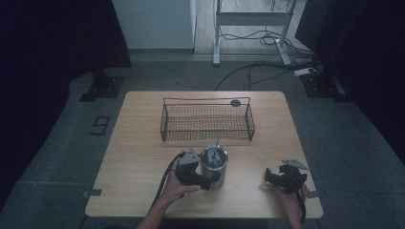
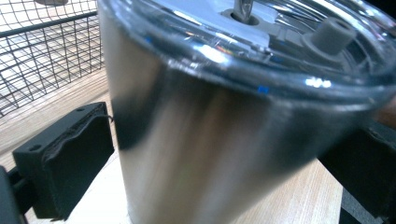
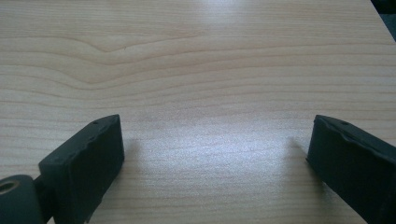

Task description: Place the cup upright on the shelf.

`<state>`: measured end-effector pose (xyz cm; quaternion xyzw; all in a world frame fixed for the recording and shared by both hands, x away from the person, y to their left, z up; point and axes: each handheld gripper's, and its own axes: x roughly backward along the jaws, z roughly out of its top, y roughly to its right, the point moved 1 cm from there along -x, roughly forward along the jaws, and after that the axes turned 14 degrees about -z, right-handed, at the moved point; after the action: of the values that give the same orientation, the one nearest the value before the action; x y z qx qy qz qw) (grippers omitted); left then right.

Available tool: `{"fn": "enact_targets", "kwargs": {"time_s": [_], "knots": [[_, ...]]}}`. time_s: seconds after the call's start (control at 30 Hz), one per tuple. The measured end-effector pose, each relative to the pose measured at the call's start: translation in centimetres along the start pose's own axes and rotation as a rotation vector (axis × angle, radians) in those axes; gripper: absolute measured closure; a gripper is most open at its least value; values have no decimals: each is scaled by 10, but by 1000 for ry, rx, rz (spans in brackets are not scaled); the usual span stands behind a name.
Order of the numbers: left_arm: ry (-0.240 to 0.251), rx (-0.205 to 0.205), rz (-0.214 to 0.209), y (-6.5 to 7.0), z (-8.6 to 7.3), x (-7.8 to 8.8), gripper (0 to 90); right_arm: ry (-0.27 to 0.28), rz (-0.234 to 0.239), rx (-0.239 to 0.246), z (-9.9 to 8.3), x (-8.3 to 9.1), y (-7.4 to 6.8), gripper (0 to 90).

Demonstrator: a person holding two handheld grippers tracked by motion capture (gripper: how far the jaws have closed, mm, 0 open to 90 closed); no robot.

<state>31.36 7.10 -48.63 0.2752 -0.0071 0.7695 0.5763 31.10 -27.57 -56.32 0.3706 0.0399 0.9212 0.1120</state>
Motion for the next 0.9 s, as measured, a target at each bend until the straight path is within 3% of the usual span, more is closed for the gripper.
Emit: {"fn": "enact_targets", "kwargs": {"time_s": [0.5,0.67,0.9], "knots": [[23,-41,27,-3,4,-15,0,0,0,0,0,0,0,34],[7,-73,64,-2,0,-23,8,0,0,0,0,0,0,35],[33,-97,71,-3,-2,-24,20,0,0,0,0,0,0,35]]}}
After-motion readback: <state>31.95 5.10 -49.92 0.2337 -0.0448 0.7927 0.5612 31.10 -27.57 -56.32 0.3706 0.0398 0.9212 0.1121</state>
